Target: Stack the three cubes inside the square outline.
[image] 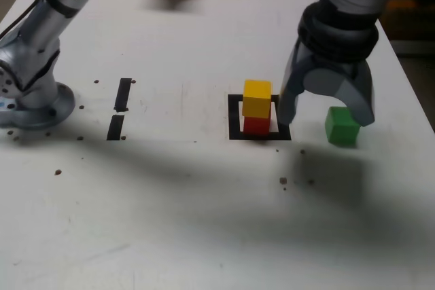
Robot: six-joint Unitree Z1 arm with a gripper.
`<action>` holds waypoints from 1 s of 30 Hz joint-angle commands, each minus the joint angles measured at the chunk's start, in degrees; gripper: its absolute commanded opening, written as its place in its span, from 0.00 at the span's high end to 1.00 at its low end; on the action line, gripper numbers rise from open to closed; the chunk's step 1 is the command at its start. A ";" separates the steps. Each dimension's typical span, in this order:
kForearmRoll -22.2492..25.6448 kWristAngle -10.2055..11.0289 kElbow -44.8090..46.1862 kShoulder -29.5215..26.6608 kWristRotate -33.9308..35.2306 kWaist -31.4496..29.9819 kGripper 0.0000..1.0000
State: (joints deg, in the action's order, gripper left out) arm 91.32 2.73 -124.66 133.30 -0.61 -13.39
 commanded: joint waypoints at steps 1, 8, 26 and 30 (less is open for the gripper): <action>0.28 -0.12 -0.77 1.44 -0.20 0.73 0.03; -0.15 -0.35 -3.21 3.85 -1.22 2.58 0.03; -0.11 -2.31 -9.41 9.39 -3.19 4.99 0.04; 0.03 -3.12 -10.59 10.13 -3.52 5.32 0.09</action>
State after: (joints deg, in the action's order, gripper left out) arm 90.76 -0.08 -134.72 143.41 -3.92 -8.26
